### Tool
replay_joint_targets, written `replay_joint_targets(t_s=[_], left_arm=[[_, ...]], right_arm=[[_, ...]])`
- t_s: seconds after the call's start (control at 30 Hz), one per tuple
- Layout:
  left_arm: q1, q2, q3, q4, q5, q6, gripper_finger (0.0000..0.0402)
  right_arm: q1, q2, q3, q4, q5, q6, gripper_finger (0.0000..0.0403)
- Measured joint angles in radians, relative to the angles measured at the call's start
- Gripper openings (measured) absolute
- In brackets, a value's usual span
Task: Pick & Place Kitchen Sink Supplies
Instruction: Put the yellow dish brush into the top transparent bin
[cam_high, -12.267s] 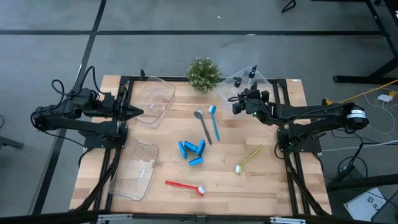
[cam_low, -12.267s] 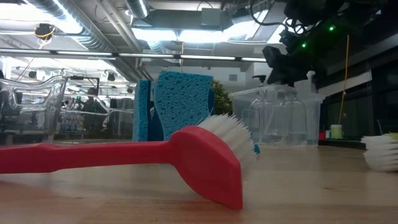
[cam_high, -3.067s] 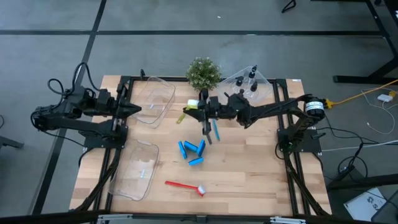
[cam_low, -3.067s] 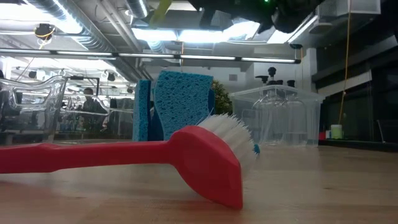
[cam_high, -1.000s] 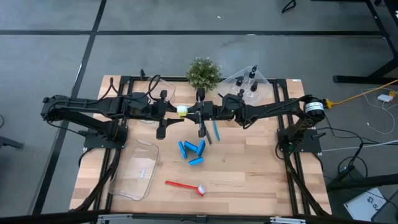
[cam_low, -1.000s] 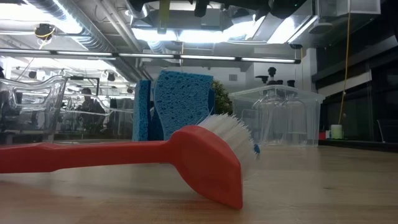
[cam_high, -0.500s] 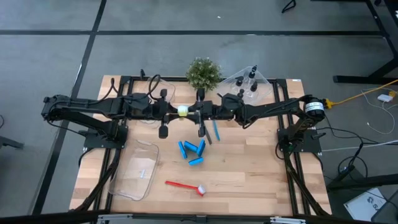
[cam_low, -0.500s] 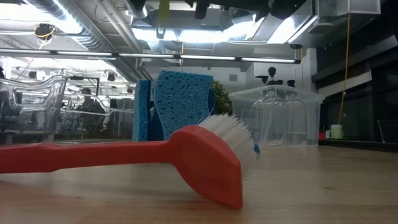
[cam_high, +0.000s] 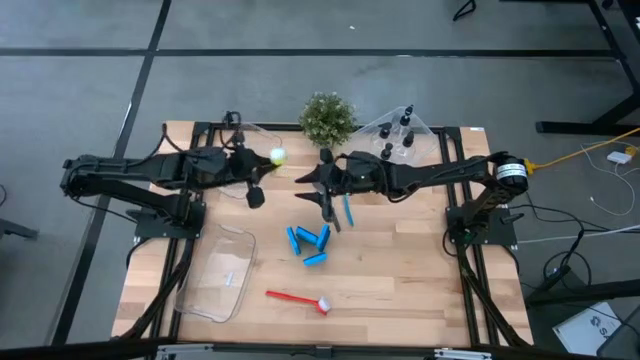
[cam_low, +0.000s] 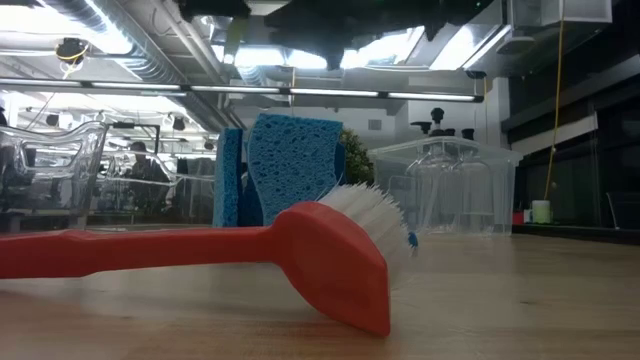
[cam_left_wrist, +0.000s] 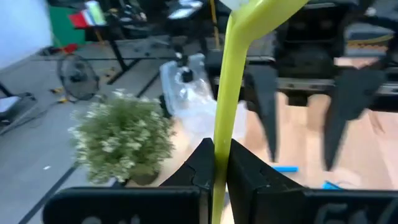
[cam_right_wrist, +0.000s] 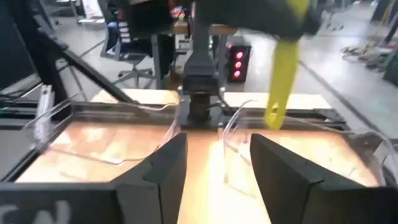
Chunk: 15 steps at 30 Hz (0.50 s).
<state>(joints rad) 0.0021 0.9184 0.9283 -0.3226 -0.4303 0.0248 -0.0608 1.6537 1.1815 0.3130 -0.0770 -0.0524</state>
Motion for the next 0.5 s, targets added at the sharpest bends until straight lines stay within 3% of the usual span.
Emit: replay_joint_targets(t_s=[0.3, 0.5], left_arm=[[0.018, -0.091, 0.0, -0.055, -0.137, -0.004, 0.0016], [0.156, -0.097, 0.0, -0.125, -0.079, -0.071, 0.0016]], right_arm=[[0.002, -0.056, -0.001, -0.408, -0.015, 0.101, 0.0188], [0.026, -0.097, -0.031, -0.493, -0.006, 0.099, 0.0173]])
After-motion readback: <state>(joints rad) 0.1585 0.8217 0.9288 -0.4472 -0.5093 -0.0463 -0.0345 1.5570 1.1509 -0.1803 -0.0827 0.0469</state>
